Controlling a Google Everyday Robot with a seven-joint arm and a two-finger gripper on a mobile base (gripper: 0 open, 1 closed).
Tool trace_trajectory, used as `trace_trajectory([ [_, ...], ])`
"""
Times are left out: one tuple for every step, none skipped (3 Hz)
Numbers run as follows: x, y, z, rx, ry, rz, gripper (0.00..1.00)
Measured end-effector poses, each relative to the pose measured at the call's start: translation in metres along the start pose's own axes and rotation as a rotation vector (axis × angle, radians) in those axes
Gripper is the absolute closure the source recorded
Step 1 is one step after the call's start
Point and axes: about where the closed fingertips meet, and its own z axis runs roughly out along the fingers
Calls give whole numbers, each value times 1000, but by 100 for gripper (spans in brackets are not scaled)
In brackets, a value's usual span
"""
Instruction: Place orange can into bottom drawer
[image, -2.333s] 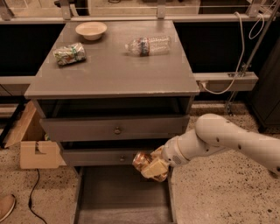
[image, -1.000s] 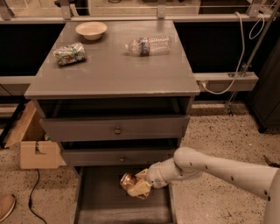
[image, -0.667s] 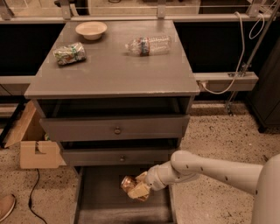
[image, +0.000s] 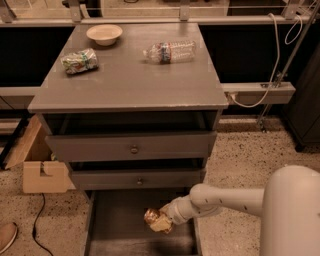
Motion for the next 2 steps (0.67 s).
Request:
trace_trajectory([
  [24, -21, 41, -12, -19, 9, 100],
  [38, -35, 76, -40, -33, 25, 100],
])
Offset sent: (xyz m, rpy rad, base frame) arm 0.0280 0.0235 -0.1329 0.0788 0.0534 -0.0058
